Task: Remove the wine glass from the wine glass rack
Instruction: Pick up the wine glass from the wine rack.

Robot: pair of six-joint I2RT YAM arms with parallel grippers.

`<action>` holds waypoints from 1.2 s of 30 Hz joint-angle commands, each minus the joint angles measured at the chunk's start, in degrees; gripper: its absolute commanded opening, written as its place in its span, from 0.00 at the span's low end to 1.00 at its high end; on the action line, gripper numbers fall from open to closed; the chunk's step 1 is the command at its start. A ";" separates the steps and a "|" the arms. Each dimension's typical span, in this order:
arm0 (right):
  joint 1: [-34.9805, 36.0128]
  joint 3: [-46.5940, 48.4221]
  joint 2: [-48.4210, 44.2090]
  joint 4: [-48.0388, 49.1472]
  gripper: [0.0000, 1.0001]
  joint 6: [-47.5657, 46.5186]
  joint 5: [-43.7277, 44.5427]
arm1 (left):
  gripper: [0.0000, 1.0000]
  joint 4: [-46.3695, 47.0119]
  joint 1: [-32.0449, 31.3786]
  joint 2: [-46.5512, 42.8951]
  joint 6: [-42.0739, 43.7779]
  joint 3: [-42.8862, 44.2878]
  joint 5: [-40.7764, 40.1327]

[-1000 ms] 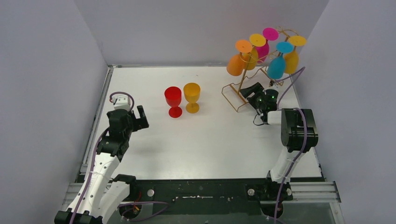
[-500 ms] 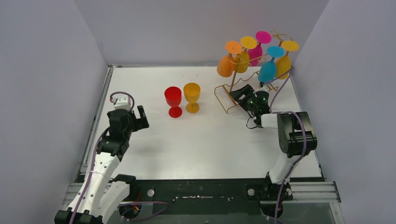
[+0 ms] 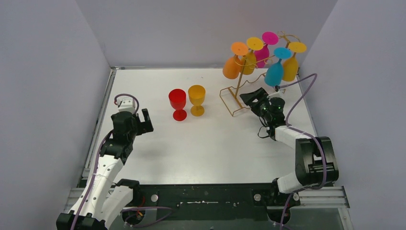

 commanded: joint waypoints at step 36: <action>-12.72 39.65 -14.95 -44.83 0.54 -6.17 16.00 | 0.97 1.53 0.18 -2.37 1.38 1.27 0.57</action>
